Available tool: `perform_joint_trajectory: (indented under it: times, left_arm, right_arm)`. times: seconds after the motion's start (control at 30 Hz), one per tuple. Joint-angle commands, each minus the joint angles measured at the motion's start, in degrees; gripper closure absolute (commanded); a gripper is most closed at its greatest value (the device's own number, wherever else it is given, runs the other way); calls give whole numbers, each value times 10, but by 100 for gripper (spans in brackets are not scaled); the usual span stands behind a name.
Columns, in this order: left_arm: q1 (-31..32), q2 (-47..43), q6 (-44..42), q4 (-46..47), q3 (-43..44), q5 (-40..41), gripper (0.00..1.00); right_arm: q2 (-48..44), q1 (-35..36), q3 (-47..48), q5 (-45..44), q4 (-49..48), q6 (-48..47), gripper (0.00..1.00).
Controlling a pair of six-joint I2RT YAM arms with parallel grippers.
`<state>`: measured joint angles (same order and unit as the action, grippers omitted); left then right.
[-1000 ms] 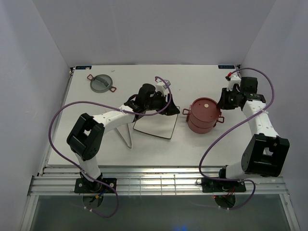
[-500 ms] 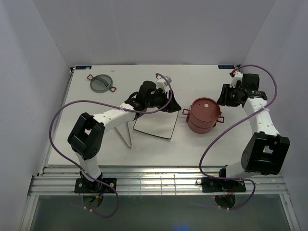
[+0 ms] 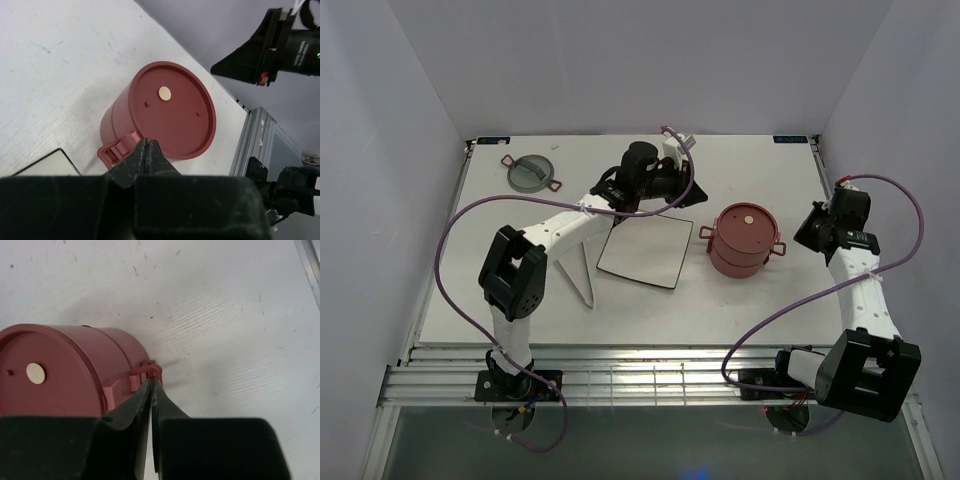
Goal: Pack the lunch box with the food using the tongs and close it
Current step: Place the packing box into the packing box, then close the fastener on the packing box.
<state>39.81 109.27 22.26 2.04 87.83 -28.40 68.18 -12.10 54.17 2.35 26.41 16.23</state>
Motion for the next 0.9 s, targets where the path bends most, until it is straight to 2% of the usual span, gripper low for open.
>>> perform_joint_trajectory:
  times: [0.0, 0.13, 0.27, 0.87]
  left_arm:
    - [18, 16, -48, -11, 50, -41, 100]
    - [47, 66, -61, -13, 107, -50, 100]
    - [59, 102, -49, -7, 122, -60, 100]
    - [92, 151, -47, 12, 113, -45, 100]
  right_arm:
    - [-24, 0, -46, -19, -60, 30, 92]
    - [-10, 0, -64, 14, -91, 14, 92]
    - [21, 1, -61, 70, -116, -3, 92]
    - [133, 1, -18, 113, -147, -22, 92]
